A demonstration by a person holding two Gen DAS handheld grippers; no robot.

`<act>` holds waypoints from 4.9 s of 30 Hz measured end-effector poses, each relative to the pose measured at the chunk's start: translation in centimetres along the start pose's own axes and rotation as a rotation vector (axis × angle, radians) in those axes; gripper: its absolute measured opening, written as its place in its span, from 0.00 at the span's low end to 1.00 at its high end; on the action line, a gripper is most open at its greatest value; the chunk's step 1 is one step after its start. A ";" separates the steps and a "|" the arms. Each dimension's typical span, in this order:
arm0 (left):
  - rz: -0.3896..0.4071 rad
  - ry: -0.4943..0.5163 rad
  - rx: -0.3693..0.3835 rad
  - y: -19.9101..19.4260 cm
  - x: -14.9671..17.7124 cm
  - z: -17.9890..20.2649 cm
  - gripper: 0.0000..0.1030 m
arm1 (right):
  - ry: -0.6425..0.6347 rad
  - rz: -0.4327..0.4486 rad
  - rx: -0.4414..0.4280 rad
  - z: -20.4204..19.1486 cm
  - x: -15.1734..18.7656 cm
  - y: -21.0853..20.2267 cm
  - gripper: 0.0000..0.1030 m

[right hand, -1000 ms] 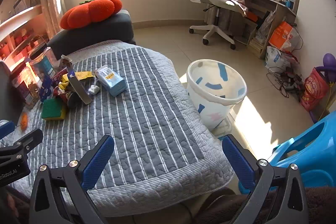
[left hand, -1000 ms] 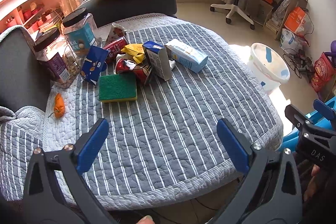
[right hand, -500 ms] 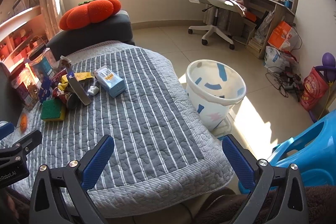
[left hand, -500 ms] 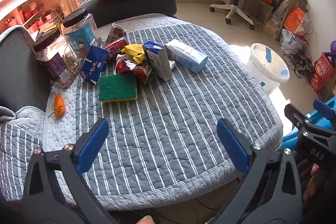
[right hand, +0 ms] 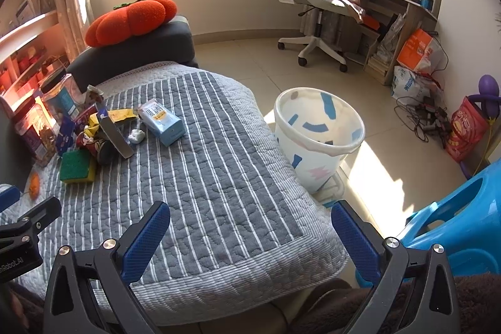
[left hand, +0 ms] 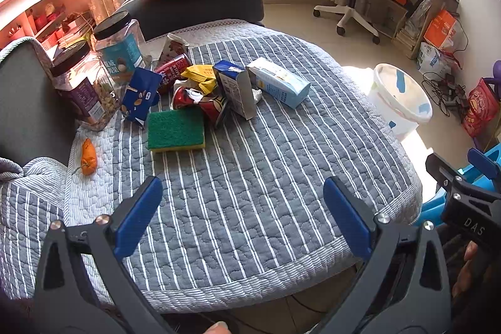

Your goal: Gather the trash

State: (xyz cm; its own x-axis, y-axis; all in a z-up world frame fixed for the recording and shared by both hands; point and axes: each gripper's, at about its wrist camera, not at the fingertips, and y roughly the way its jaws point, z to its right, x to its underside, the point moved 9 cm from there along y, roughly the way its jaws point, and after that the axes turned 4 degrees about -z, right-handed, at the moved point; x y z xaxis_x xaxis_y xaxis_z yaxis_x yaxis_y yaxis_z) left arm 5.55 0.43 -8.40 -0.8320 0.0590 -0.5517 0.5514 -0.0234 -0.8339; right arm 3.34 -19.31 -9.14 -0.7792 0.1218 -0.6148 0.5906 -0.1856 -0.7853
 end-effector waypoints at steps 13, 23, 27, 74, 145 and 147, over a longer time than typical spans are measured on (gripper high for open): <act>0.000 -0.001 0.000 0.0 0.0 0.0 0.99 | 0.002 0.003 0.003 0.1 0.1 0.0 1.00; 0.000 0.001 -0.008 0.0 0.1 -0.2 0.99 | 0.008 0.002 0.007 0.3 0.2 0.1 1.00; 0.004 0.007 -0.012 -0.1 0.1 -0.2 0.99 | 0.006 0.006 0.017 0.4 0.2 0.1 1.00; -0.189 0.271 0.188 14.1 -12.3 0.4 0.90 | -0.065 -0.364 -0.168 -2.5 -12.1 14.0 1.00; -0.061 -0.051 0.106 7.6 -12.0 -9.4 0.61 | -0.604 -0.404 -0.217 -17.6 -10.0 24.9 0.59; -0.056 -0.048 0.110 7.4 -12.0 -9.3 0.61 | -0.594 -0.411 -0.227 -17.4 -9.9 24.6 0.53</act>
State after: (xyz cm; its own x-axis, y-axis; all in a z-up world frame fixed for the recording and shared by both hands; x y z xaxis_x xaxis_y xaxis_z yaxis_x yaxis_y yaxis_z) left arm 20.18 8.88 -7.83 -0.8649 0.0152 -0.5017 0.4957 -0.1313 -0.8585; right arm 29.25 -8.07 -23.63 -0.8902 -0.4198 -0.1771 0.2065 -0.0252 -0.9781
